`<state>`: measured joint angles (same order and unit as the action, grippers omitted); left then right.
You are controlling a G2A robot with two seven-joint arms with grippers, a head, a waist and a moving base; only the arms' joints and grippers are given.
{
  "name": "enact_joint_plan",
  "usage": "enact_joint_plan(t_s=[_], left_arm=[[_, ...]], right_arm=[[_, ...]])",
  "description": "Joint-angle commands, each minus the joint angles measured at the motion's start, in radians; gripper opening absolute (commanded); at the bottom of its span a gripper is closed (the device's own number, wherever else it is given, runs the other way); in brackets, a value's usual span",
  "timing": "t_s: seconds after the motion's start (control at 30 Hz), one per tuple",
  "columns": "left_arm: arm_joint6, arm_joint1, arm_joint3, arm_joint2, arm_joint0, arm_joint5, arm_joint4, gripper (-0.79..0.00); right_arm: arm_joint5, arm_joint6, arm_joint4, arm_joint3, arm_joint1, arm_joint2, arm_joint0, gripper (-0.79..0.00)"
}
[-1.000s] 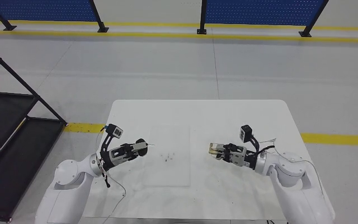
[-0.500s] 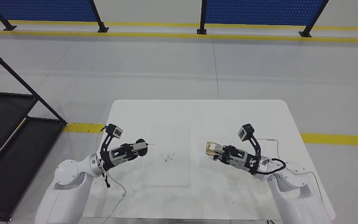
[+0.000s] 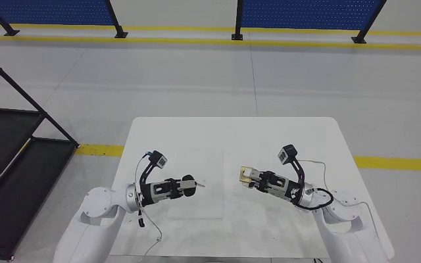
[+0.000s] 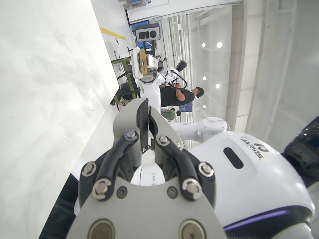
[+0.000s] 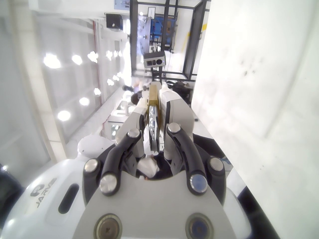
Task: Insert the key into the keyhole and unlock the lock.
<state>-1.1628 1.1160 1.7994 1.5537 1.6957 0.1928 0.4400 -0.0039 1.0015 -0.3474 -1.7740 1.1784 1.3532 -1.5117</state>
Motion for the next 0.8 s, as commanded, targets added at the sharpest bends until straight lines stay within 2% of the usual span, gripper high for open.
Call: enact_joint_plan(t_s=[0.0,0.13,0.3,0.77], left_arm=[[0.019,0.002,-0.015,-0.031,-0.013,0.004,-0.005,-0.785],[0.016,0.004,-0.029,-0.08,-0.039,0.01,-0.008,-0.785],[0.024,0.003,-0.033,-0.1,-0.054,0.014,-0.002,-0.785],[0.085,0.001,-0.014,-0.154,-0.05,0.054,-0.017,-0.785]], right_arm=[[0.0,0.0,0.0,0.0,0.0,0.0,0.0,-0.785],[0.0,0.0,0.0,0.0,0.0,0.0,0.0,-0.785],[0.0,0.0,0.0,0.0,0.0,0.0,0.0,-0.785],[0.0,0.0,0.0,0.0,0.0,0.0,0.0,-0.785]])
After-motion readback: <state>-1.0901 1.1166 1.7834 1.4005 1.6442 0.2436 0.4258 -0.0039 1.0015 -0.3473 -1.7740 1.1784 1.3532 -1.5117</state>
